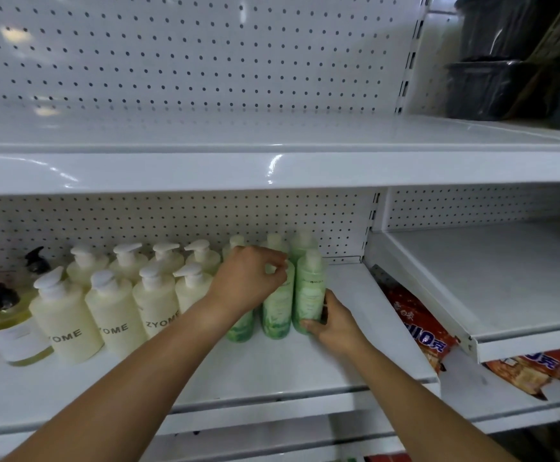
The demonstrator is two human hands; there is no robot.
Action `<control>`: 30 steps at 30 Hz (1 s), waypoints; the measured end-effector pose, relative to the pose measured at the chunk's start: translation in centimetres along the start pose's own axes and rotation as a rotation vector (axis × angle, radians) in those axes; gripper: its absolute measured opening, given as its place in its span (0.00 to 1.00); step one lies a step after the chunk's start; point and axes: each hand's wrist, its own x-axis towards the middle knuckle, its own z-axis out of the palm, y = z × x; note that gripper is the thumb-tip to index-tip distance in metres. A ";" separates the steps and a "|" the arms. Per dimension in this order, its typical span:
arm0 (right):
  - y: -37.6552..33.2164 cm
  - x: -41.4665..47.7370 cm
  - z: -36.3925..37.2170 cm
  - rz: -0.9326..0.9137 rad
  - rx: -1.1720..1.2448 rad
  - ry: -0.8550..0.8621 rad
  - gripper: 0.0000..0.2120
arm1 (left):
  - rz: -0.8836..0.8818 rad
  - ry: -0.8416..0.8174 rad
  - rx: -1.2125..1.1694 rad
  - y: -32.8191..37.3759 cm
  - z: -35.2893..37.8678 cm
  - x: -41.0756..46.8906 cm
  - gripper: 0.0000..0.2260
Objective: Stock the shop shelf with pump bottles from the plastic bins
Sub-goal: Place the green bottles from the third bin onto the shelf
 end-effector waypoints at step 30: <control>-17.1 -6.8 -3.6 -0.655 -0.634 -0.203 0.31 | -0.571 -0.070 0.487 0.0 -9.7 -17.1 0.26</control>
